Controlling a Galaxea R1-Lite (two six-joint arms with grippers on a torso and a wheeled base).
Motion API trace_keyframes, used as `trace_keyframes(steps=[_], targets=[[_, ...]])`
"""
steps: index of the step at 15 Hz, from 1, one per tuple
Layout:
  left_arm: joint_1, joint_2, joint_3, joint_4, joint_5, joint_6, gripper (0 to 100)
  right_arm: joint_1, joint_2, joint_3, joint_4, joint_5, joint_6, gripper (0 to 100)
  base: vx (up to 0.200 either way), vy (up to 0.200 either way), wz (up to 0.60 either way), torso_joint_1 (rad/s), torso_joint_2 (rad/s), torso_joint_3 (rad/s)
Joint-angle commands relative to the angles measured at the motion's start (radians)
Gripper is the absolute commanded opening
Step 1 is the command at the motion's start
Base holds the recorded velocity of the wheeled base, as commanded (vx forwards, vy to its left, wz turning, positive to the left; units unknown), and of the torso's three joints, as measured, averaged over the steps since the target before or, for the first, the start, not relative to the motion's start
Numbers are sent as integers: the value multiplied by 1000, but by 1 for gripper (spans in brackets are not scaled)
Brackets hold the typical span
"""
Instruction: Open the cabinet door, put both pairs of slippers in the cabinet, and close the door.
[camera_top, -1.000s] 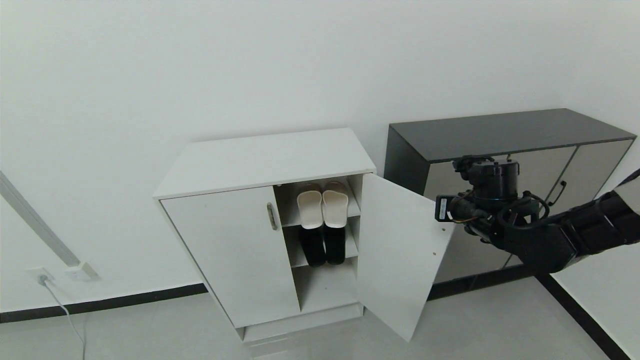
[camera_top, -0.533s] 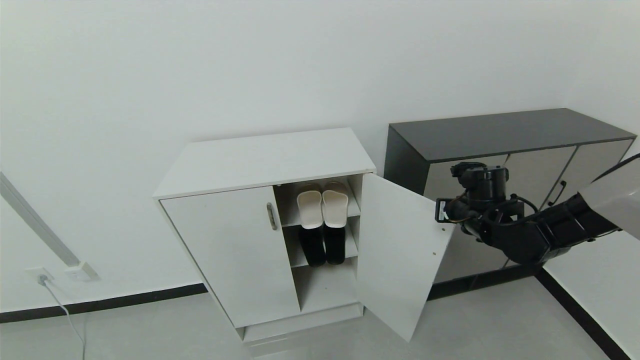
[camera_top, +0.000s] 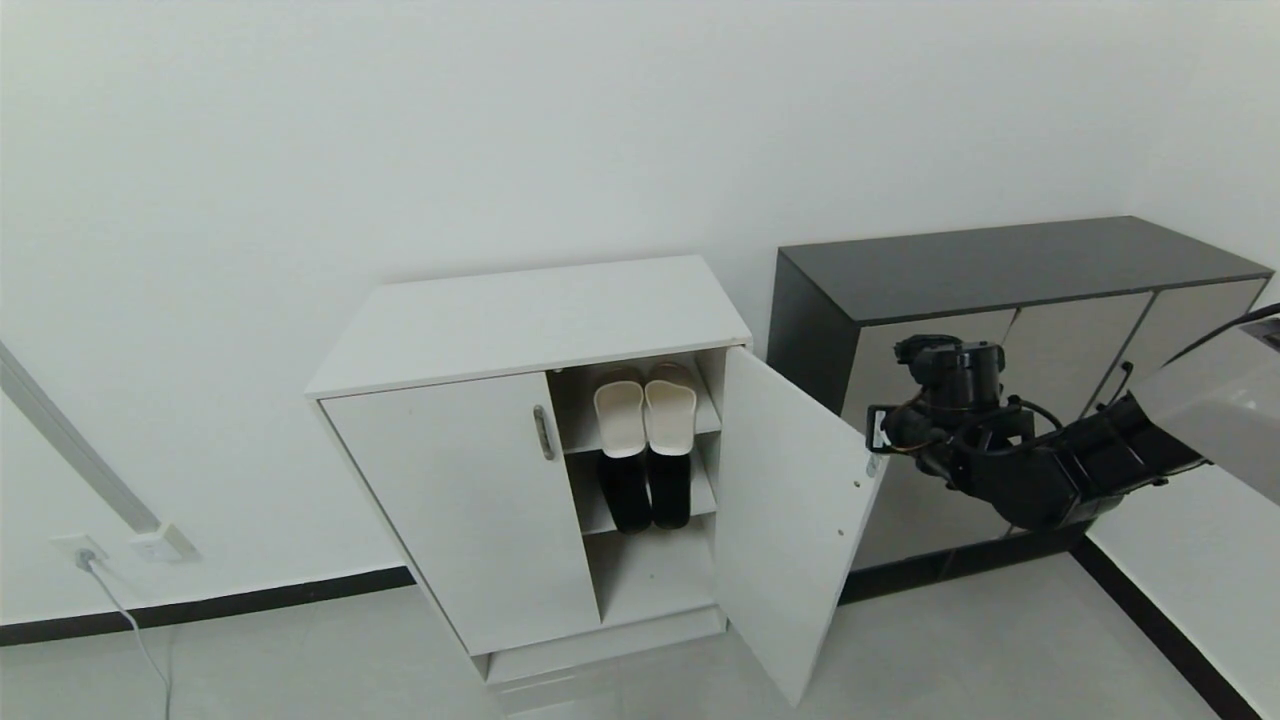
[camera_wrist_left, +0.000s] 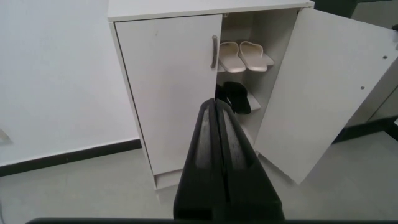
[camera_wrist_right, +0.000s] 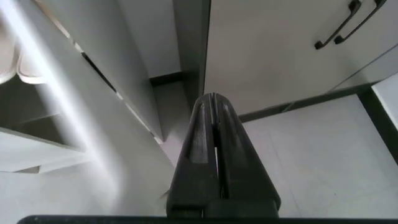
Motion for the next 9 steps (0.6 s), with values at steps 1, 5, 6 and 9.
trace_keyframes(steps=[1, 5, 6, 9], targets=[[0, 0, 0, 0, 0, -1, 0, 9, -17, 11, -1, 0, 1, 0, 0, 0, 0, 0, 0, 0], [0, 0, 0, 0, 0, -1, 0, 80, -61, 71, 3, 3, 2, 0, 0, 0, 0, 0, 0, 0], [0, 0, 0, 0, 0, -1, 0, 101, -67, 88, 3, 4, 4, 0, 0, 0, 0, 0, 0, 0], [0, 0, 0, 0, 0, -2, 0, 177, -87, 134, 9, 47, 30, 0, 0, 0, 0, 0, 0, 0]])
